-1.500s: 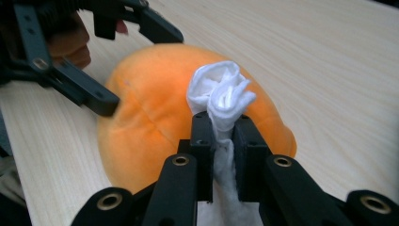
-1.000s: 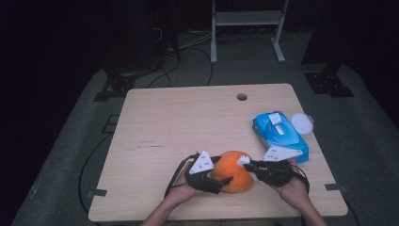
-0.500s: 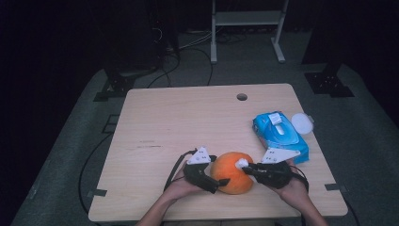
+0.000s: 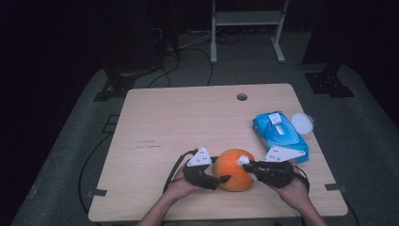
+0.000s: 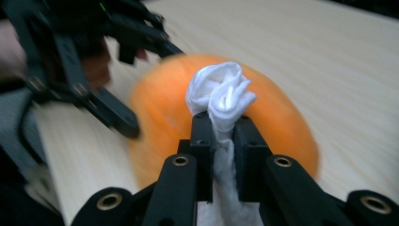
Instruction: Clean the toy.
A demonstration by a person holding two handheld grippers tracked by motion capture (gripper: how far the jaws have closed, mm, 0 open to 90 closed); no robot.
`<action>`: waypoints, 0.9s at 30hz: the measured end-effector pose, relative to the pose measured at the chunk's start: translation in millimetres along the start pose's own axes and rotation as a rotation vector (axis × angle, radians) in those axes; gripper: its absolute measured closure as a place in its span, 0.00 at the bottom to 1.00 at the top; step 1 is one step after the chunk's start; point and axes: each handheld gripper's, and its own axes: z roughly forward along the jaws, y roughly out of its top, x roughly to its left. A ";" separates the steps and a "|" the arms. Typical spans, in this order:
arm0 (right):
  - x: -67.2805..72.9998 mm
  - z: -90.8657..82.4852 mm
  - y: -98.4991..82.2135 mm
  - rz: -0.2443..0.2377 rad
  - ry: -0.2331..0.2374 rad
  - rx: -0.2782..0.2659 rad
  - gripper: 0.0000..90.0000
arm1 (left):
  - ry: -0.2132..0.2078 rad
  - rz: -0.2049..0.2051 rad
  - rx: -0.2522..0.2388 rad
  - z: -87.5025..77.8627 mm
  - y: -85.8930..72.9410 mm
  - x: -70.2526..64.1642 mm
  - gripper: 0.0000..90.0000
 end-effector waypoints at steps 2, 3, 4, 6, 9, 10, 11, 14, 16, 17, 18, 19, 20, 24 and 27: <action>7.5 -2.4 7.3 -0.013 0.010 -0.026 0.88 | 0.054 0.049 0.002 -0.1 6.9 -9.5 0.31; 12.7 -2.7 11.5 -0.030 0.018 -0.043 0.88 | 0.074 0.073 0.002 -0.3 8.4 -12.6 0.32; 16.0 -2.5 13.6 -0.040 0.030 -0.050 0.88 | 0.099 0.101 0.001 -0.3 10.3 -16.7 0.32; 25.4 -0.7 17.5 -0.080 0.017 -0.049 0.88 | 0.124 0.123 0.002 -1.7 11.0 -19.6 0.32; 23.0 -1.1 16.2 -0.089 -0.018 -0.047 0.88 | 0.107 0.108 -0.011 -5.7 10.0 -16.6 0.32; 17.8 -2.0 14.4 -0.088 -0.042 -0.045 0.88 | 0.104 0.104 -0.014 -5.8 9.6 -16.2 0.32; 13.7 -2.6 12.6 -0.076 -0.055 -0.038 0.88 | 0.098 0.104 -0.013 -5.4 8.8 -16.0 0.32; 2.5 -3.1 5.7 -0.034 -0.046 -0.017 0.88 | 0.069 0.105 -0.009 -2.0 7.0 -16.7 0.30; 0.9 -1.1 2.0 -0.040 -0.051 0.008 0.88 | 0.049 0.086 -0.020 -1.9 6.0 -13.5 0.25; -0.2 -0.2 0.5 -0.040 -0.054 0.016 0.88 | 0.049 0.067 -0.030 -2.9 5.5 -10.8 0.22; -2.0 -0.1 -0.8 -0.032 -0.050 0.018 0.88 | 0.045 0.037 -0.044 -3.7 4.5 -6.5 0.19; -4.3 -0.3 -1.6 -0.022 -0.045 0.021 0.88 | 0.043 0.017 -0.046 -3.9 4.0 -3.9 0.16; -5.0 -0.4 -1.8 -0.019 -0.046 0.020 0.88 | 0.041 -0.007 -0.038 -3.4 3.1 -0.8 0.14; -0.7 -1.1 0.5 -0.041 -0.062 0.008 0.88 | 0.017 -0.047 -0.043 0.1 -0.6 -0.1 0.27; 10.8 -1.4 7.2 -0.077 -0.068 -0.003 0.88 | 0.020 -0.009 -0.045 1.7 3.8 -10.0 0.31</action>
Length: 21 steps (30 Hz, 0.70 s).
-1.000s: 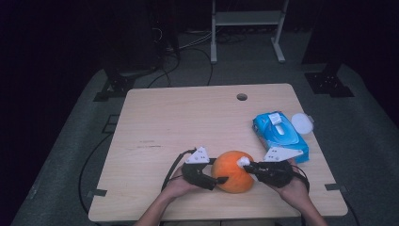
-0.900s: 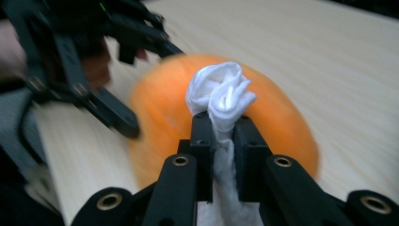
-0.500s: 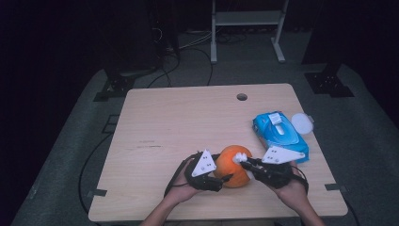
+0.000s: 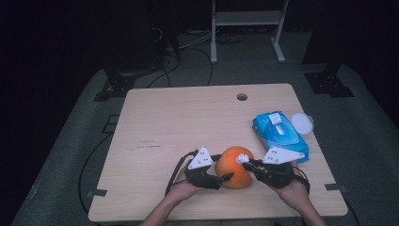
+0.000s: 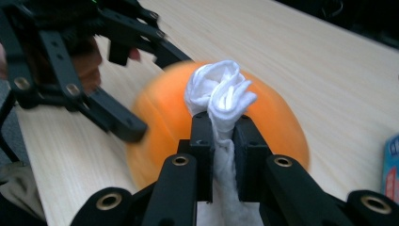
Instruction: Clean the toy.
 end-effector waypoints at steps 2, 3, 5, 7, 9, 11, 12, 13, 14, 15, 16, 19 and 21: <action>10.3 -0.2 5.8 -0.029 0.026 -0.010 0.88 | 0.000 0.046 0.009 1.2 2.3 -6.4 0.31; 15.4 0.3 8.3 -0.054 0.043 -0.016 0.88 | -0.004 0.062 0.011 1.7 3.1 -9.4 0.31; 23.6 2.0 10.9 -0.097 0.058 -0.010 0.88 | -0.002 0.090 0.021 2.6 3.2 -12.3 0.31; 22.6 2.3 9.7 -0.107 0.048 0.004 0.88 | -0.007 0.078 0.010 2.7 1.0 -9.7 0.30; 17.1 0.5 7.9 -0.086 0.054 -0.002 0.88 | -0.010 0.050 0.007 4.0 -0.6 -5.0 0.25; 12.0 -1.6 6.2 -0.070 0.052 -0.003 0.88 | -0.023 0.004 0.044 7.4 -2.7 0.0 0.19; 10.6 -2.6 5.9 -0.063 0.047 -0.005 0.88 | -0.032 -0.012 0.048 9.4 -5.3 1.5 0.19; 9.5 -3.6 6.0 -0.062 0.039 -0.006 0.88 | -0.037 -0.016 0.046 9.7 -6.1 1.5 0.20; 9.3 -4.0 6.1 -0.059 0.037 -0.005 0.88 | -0.034 -0.012 0.036 10.0 -6.0 -0.3 0.25; 9.8 -3.9 6.6 -0.059 0.034 -0.002 0.88 | -0.021 0.002 0.037 9.9 -4.6 -2.5 0.27; 11.8 -3.4 7.4 -0.064 0.029 -0.001 0.88 | -0.016 0.010 0.035 9.7 -3.1 -4.5 0.30; 22.4 -0.5 10.6 -0.086 0.035 0.003 0.88 | -0.007 0.035 0.030 10.4 -1.4 -10.1 0.33; 31.1 3.9 12.1 -0.111 0.055 0.017 0.88 | -0.001 0.061 0.046 11.7 -1.1 -13.1 0.33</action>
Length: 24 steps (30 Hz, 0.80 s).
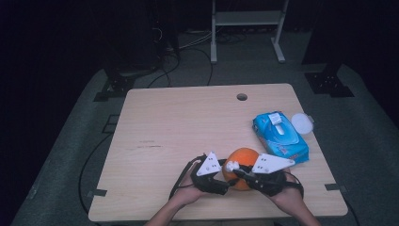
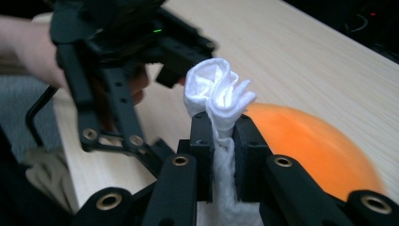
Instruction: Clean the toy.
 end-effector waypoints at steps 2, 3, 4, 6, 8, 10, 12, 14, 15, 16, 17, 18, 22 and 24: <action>6.1 4.4 1.4 -0.038 -0.011 0.027 0.88 | 0.000 -0.005 0.008 0.8 -2.2 1.3 0.33; 5.3 4.1 1.6 -0.039 -0.017 0.027 0.88 | -0.004 -0.013 0.004 0.8 -2.9 2.3 0.33; 3.5 2.9 1.5 -0.030 -0.018 0.025 0.88 | -0.005 -0.020 0.002 0.8 -3.4 3.6 0.33; -3.2 -2.1 1.1 -0.013 -0.037 0.017 0.88 | -0.006 -0.029 -0.004 1.5 -3.4 4.3 0.33; -10.8 -8.6 -0.2 0.005 -0.062 0.008 0.88 | -0.009 -0.032 -0.009 2.2 -3.3 4.7 0.33; -13.6 -10.4 -1.5 0.023 -0.062 0.007 0.88 | -0.015 -0.034 -0.010 3.1 -2.9 5.3 0.32; -11.4 -7.5 -2.5 0.020 -0.053 0.013 0.88 | -0.010 -0.028 -0.003 4.0 -3.5 5.8 0.32; -5.1 -1.5 -2.4 0.013 -0.021 0.021 0.88 | -0.002 -0.029 0.012 4.8 -5.2 6.2 0.32; -0.3 3.1 -2.2 0.005 0.005 0.033 0.88 | -0.002 -0.036 0.014 5.2 -5.8 6.9 0.32; 2.8 6.0 -2.0 -0.009 0.012 0.046 0.88 | -0.003 -0.040 0.019 5.3 -6.2 7.6 0.32; 4.4 7.0 -2.0 -0.019 0.005 0.053 0.88 | -0.004 -0.040 0.020 4.9 -6.8 9.0 0.32; 4.0 6.7 -2.1 -0.023 -0.002 0.053 0.88 | -0.005 -0.052 0.016 4.1 -7.3 10.7 0.33; -12.6 -6.9 -5.1 0.020 -0.049 0.028 0.88 | -0.007 -0.081 0.010 3.7 -9.5 15.4 0.33; -21.6 -12.3 -9.4 0.039 -0.074 0.026 0.88 | -0.012 -0.091 0.002 3.7 -9.7 16.2 0.33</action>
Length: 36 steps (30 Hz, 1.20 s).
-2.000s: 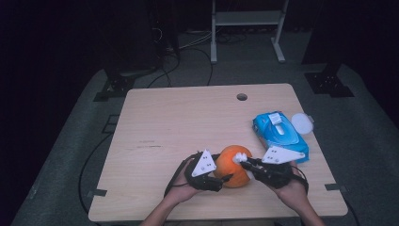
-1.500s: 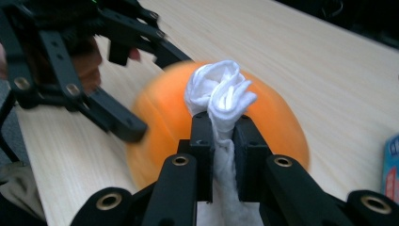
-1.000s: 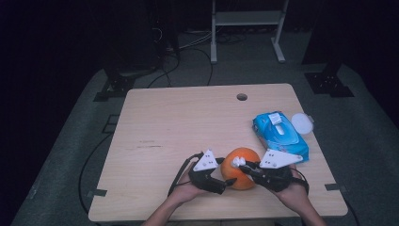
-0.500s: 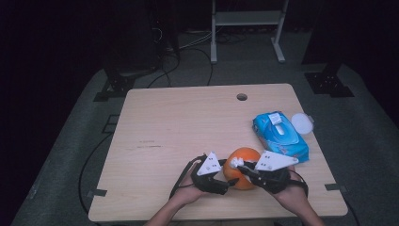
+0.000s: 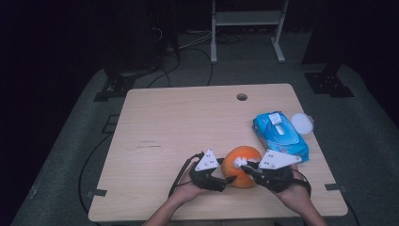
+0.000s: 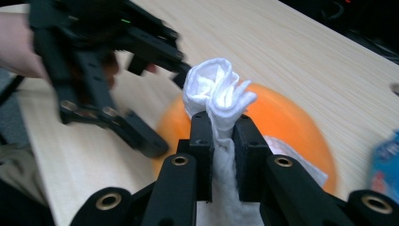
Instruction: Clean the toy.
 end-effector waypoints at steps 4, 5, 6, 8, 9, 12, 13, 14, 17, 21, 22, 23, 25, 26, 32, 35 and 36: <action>-1.7 2.1 -3.7 0.015 0.009 0.000 0.88 | 0.009 0.001 0.000 1.1 2.1 -3.5 0.31; 1.8 3.1 -2.6 0.020 0.025 -0.003 0.88 | 0.010 -0.001 0.003 1.0 2.3 -3.6 0.31; 4.4 4.8 -1.9 0.015 0.038 -0.006 0.88 | 0.011 0.007 0.014 0.6 2.3 -3.3 0.32; 13.6 10.8 -0.1 -0.002 0.078 0.005 0.88 | 0.017 0.007 0.017 0.3 1.3 -2.3 0.33; 15.8 12.6 0.5 -0.013 0.083 0.009 0.88 | 0.016 0.004 0.019 -0.2 0.6 -1.6 0.33; 10.4 9.5 1.3 -0.011 0.063 0.001 0.88 | 0.015 -0.001 0.014 -1.4 -0.8 0.3 0.34; 5.2 6.3 0.6 0.004 0.048 -0.006 0.88 | 0.015 0.002 0.013 -1.3 -1.4 0.8 0.34; -2.8 2.3 -1.4 0.019 0.023 -0.012 0.88 | 0.016 0.002 0.014 -1.4 -1.9 1.3 0.34; -20.8 -3.2 -9.9 0.069 -0.029 -0.005 0.88 | 0.013 0.004 0.015 -1.5 -3.6 3.0 0.34; -33.7 0.0 -21.7 0.123 -0.013 0.004 0.88 | 0.006 0.000 0.015 -2.4 -3.6 5.7 0.28; -31.9 1.1 -21.7 0.126 -0.008 0.006 0.88 | -0.006 -0.014 0.012 -2.9 -2.9 6.6 0.24; -29.2 2.3 -20.8 0.116 -0.004 0.009 0.88 | -0.034 -0.037 0.001 -4.4 -2.1 8.5 0.21; -21.6 6.0 -18.3 0.107 0.040 0.006 0.88 | -0.065 -0.102 -0.029 -7.4 -0.1 11.2 0.18; -18.0 7.9 -17.5 0.100 0.055 0.007 0.88 | -0.075 -0.113 -0.024 -7.7 0.4 12.3 0.18; -0.9 18.2 -12.9 0.060 0.087 0.022 0.88 | -0.032 -0.072 0.001 -8.3 -5.9 13.6 0.30; -1.6 15.9 -10.8 0.074 0.085 -0.001 0.88 | 0.013 0.007 -0.040 -9.9 -1.9 7.9 0.38; -2.0 13.8 -9.5 0.079 0.080 -0.008 0.88 | 0.038 0.046 -0.056 -11.0 -0.1 5.4 0.39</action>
